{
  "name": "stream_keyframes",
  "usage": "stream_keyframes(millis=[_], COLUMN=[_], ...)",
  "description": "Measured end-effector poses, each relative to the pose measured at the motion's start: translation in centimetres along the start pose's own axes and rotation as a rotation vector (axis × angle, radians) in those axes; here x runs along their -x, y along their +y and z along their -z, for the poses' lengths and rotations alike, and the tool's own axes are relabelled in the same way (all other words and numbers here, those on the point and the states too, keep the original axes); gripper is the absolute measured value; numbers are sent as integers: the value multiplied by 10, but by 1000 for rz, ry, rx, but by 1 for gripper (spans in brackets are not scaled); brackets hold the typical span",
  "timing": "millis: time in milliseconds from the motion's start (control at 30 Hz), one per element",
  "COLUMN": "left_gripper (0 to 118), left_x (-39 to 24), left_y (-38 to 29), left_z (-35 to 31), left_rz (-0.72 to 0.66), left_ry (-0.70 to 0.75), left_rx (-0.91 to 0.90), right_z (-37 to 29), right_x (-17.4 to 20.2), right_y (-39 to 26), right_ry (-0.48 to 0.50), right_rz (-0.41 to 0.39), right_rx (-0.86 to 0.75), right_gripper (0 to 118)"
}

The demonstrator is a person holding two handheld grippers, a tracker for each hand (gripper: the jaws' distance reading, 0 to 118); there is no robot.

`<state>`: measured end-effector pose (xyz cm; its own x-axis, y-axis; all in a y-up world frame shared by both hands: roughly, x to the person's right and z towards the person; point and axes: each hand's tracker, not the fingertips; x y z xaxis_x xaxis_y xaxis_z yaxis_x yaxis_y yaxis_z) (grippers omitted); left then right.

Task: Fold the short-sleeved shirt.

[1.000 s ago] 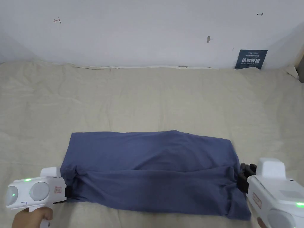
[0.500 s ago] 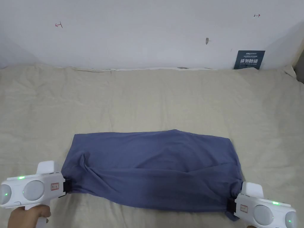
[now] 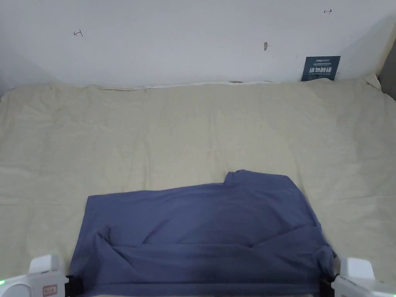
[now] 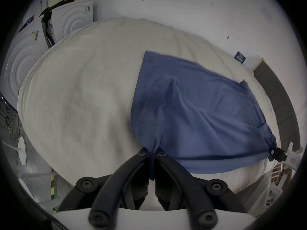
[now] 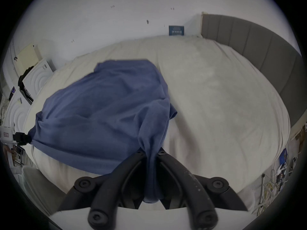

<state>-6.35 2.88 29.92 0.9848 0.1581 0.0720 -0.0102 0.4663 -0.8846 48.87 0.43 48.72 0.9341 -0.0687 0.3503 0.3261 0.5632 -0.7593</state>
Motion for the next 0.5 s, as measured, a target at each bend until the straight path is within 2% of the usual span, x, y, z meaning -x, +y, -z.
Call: stream_keyframes(millis=[100, 133, 267, 300, 333, 367, 400, 433, 467, 500], left_gripper=[5, 6, 11, 19, 38, 59, 80, 103, 112, 115], left_x=[12, 11, -14, -17, -17, -21, -25, -31, -34, -43], left_y=[-18, -19, -15, -13, -14, -12, -8, -3, 3, 9], left_z=[23, 21, -2, -3, -1, -5, -14, -25, -33, -47], left_rz=[-14, -12, -14, -6, 0, 3, 0, 4, 9, 14], left_ry=[24, 24, 73, 79, 92, 101, 90, 58, 29, 12], left_rx=[18, -34, -3, 3, 7, 5, -23, -75, -138, -204], right_z=[18, 16, 7, 3, -2, -9, -19, -28, -38, -51], right_x=[-4, -4, 0, 3, 6, 11, 13, 18, 22, 28], right_y=[-26, -29, -18, -13, -9, -2, 7, 16, 26, 37], right_ry=[3, 13, -3, -4, -4, -15, -15, -8, -2, 5], right_rz=[42, 66, 95, 91, 90, 72, 45, 26, 15, 5], right_rx=[70, 1, 15, 20, 19, -7, -58, -101, -141, -206], right_gripper=[10, 10, 11, 11, 17, 30, 47, 74, 91, 103])
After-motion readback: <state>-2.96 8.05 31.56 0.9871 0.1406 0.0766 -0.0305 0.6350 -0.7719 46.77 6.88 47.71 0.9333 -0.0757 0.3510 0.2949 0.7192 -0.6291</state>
